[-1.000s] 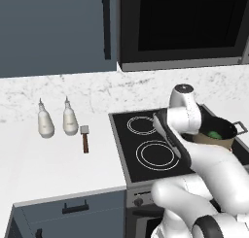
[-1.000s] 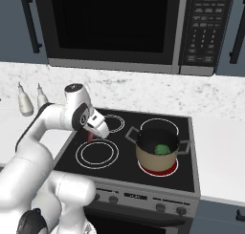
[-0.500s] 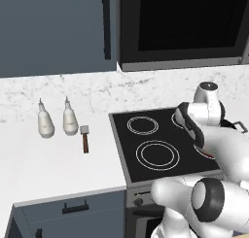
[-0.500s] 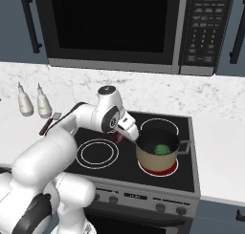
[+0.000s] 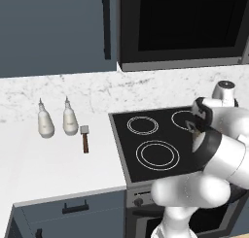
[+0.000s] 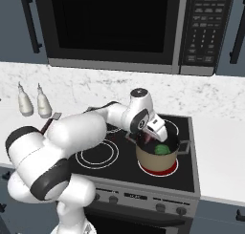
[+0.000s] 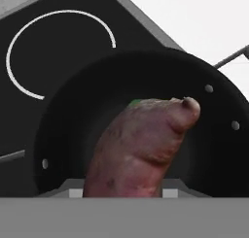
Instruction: Put the potato and broccoli in the pot. Retrieve the spatula and lightly stir the vegetables in the pot.
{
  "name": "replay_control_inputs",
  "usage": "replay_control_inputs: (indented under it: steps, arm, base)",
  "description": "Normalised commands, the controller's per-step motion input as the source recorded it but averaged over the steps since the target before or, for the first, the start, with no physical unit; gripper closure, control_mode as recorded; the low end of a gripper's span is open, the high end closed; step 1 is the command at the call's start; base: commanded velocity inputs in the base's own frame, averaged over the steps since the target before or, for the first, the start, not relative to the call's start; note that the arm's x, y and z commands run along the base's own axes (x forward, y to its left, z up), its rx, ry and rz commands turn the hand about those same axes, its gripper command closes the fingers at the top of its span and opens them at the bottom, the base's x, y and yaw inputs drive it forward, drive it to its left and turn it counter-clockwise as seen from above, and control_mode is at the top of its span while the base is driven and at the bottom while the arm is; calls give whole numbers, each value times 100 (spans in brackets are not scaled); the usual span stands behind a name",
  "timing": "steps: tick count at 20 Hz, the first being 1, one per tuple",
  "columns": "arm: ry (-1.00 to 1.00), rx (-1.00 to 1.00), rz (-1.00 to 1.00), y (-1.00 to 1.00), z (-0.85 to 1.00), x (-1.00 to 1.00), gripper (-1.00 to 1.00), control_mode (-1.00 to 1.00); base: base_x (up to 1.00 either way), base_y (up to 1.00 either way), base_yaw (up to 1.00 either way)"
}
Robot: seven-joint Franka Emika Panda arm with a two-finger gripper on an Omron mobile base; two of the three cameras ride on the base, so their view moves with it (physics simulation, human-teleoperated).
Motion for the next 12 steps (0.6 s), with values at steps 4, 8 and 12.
replay_control_inputs:
  steps: [4,8,12]
  arm:
    - [5,5,0,-87,-34,41,100,-100]
    - [5,4,0,-44,-60,31,100,-100]
    - [5,2,0,-13,-49,38,100,-100]
  base:
    - [0,0,0]
    - [0,0,0]
    - [0,0,0]
